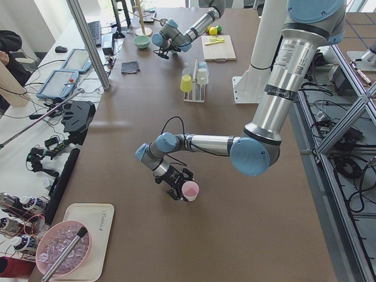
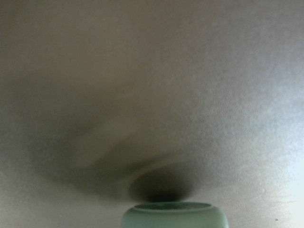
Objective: Place cup on cup holder
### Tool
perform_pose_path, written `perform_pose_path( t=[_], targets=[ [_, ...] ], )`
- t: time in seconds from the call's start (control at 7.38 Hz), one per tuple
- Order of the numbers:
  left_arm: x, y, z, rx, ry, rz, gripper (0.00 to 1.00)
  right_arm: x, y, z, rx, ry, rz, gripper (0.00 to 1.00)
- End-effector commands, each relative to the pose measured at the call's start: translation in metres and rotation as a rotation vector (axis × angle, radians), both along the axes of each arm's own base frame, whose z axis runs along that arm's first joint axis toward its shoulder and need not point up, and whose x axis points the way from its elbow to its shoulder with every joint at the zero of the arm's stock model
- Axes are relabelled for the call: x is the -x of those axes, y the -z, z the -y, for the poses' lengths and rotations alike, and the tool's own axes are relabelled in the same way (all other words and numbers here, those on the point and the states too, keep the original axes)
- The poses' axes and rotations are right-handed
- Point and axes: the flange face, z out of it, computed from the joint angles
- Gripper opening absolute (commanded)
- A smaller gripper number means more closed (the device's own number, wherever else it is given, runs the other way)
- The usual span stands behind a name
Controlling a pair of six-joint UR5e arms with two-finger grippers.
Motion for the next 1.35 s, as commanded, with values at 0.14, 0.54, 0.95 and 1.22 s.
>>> perform_pose_path(
  t=[0.14,0.54,0.95,1.22],
  targets=[
    [-0.003,-0.001,-0.002,-0.007,-0.021,0.011,0.97,-0.008,-0.001,0.000,0.010,0.007,-0.005,0.30],
    [0.000,-0.004,-0.003,-0.004,-0.027,0.025,0.97,-0.034,0.010,0.014,0.005,0.008,0.016,0.00],
    [0.003,-0.005,-0.006,0.008,-0.026,0.034,0.97,-0.107,0.024,0.017,-0.056,-0.024,0.099,0.00],
    [0.006,-0.009,-0.008,0.013,-0.022,0.038,0.75,-0.163,0.034,0.027,-0.051,-0.047,0.135,0.00]
  ],
)
